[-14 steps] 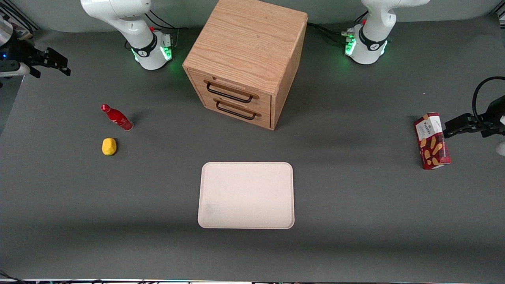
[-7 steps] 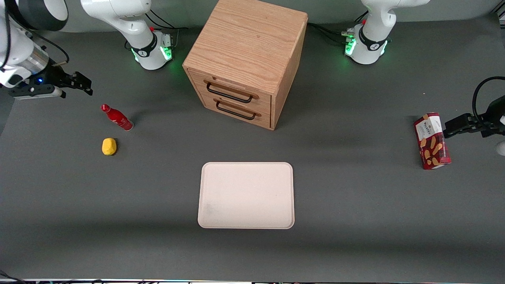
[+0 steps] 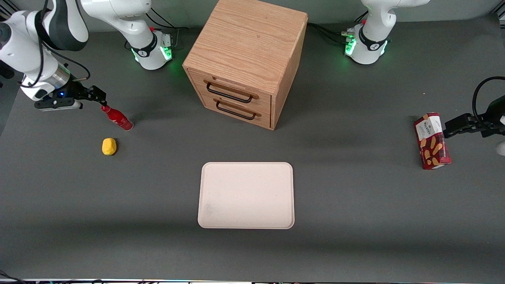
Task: Place coke bottle on tray
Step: 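Lower the open right gripper around the bottle's body and close it, then lift the bottle with the right gripper and swing it upright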
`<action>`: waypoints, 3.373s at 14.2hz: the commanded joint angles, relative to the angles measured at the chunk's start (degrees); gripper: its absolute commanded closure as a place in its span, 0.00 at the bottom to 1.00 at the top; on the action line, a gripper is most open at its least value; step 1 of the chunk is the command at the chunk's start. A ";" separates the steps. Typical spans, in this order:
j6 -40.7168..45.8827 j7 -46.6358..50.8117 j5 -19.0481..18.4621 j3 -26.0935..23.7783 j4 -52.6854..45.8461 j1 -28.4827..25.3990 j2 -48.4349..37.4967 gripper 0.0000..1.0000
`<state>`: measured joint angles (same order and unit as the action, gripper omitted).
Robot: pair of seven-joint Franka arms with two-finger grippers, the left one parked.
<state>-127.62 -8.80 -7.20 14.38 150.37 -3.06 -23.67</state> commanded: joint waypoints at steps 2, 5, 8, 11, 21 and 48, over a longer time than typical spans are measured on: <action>-7.80 -1.14 -0.97 1.17 4.48 0.08 2.22 0.00; -11.14 -1.40 -0.97 1.70 5.45 0.08 4.59 0.00; -12.12 -1.40 -0.97 2.14 6.16 0.08 4.95 0.00; -11.95 -1.49 -0.97 2.58 6.86 0.08 4.60 0.00; -10.28 -1.31 -0.97 2.85 6.60 0.08 4.69 1.00; 50.18 -1.23 4.03 -3.57 -57.62 -0.36 11.70 1.00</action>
<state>-80.56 -9.36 -5.37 10.95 100.41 -3.37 -17.62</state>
